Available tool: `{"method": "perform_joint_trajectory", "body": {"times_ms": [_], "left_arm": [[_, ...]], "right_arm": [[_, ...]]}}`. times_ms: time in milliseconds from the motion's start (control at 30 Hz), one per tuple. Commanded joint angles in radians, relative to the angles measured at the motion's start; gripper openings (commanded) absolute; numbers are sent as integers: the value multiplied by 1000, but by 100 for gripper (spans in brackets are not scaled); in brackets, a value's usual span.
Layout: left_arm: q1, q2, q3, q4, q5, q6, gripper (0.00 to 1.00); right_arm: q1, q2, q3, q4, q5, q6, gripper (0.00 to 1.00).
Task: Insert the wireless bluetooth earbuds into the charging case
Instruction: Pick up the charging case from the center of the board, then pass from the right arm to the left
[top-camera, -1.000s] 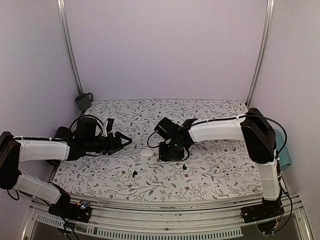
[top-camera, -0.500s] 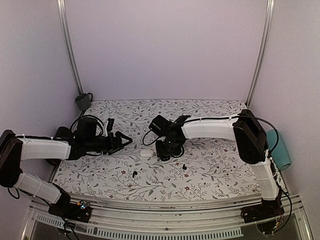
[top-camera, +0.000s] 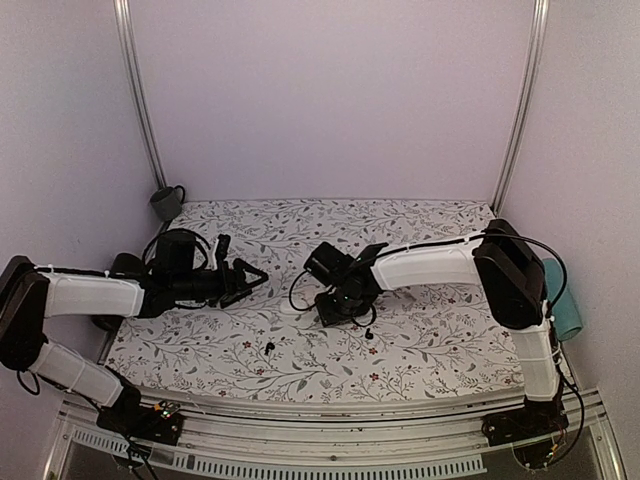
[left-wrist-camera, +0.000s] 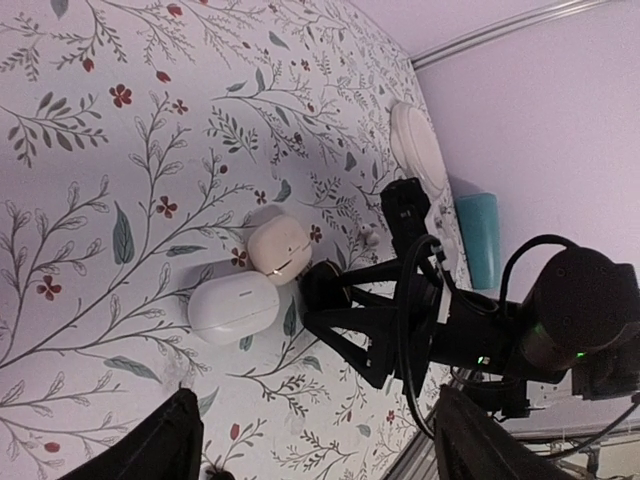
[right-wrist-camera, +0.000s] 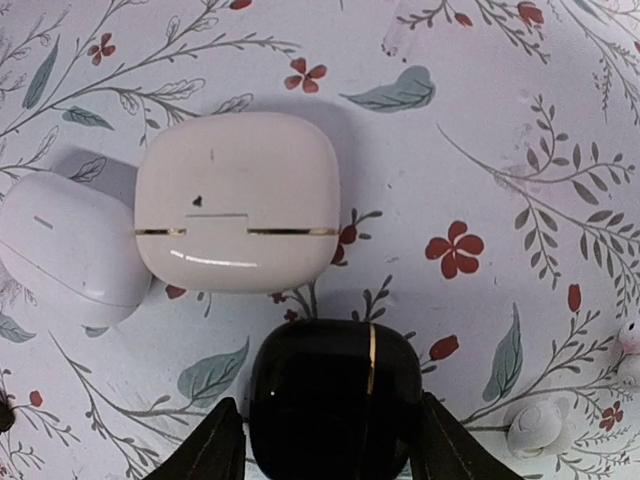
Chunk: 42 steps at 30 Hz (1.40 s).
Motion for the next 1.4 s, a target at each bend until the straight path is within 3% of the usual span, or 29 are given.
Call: {"method": "perform_joint_trajectory", "body": {"times_ms": [0, 100, 233, 433, 700, 1367], "left_arm": [[10, 23, 9, 87, 43, -53, 80], [6, 40, 0, 128, 64, -88, 79], [-15, 71, 4, 164, 77, -113, 77], [-58, 136, 33, 210, 90, -143, 73], [-106, 227, 96, 326, 122, -223, 59], [-164, 308, 164, 389, 181, -245, 51]], "right_arm": [[7, -74, -79, 64, -3, -29, 52], [8, -125, -131, 115, 6, -48, 43], [8, -188, -193, 204, -11, -83, 37], [8, -291, -278, 354, -75, -148, 37], [16, -379, -344, 506, -183, -208, 38], [39, -327, -233, 447, -144, -239, 39]]}}
